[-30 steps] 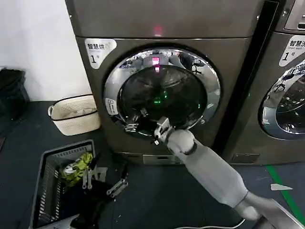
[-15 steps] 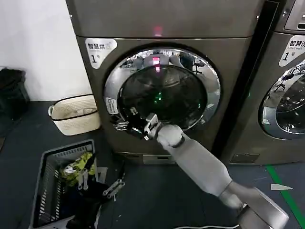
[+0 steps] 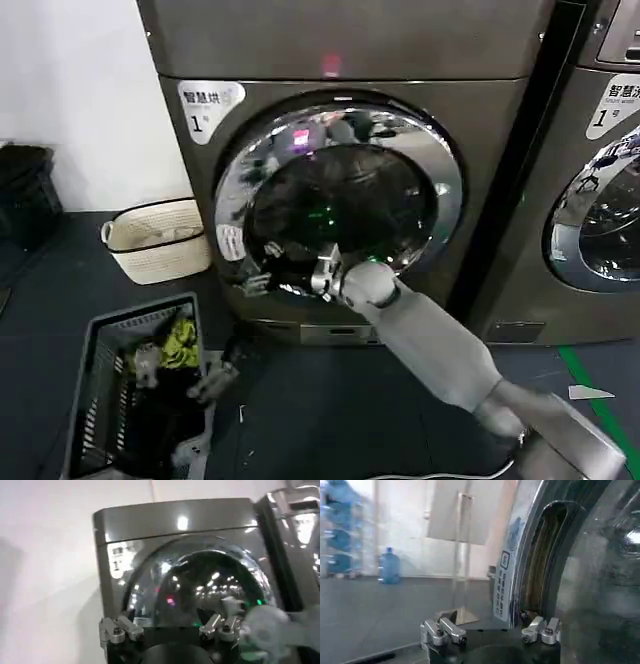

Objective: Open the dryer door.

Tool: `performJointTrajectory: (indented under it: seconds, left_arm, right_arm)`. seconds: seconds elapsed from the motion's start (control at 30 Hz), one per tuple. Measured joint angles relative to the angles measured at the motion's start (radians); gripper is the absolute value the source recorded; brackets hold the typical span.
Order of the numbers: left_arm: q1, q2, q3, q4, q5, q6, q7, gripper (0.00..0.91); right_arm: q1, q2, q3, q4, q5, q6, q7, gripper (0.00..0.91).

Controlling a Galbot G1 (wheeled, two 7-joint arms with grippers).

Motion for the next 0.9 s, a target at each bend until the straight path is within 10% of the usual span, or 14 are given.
performJointTrajectory:
  seconds: [0.47,0.9]
  left_arm:
    - [-0.135,0.082,-0.375,0.119,-0.197,0.018,0.056,0.907]
    - [-0.263,0.257,-0.325,0.222,-0.214,0.074,0.085,0.907]
  right_arm:
    - [-0.060,-0.166,0.030,0.141,0.031,0.100,-0.240,0.907]
    - [-0.170,-0.299,0.165,0.203,0.087,0.170,-0.537,0.907]
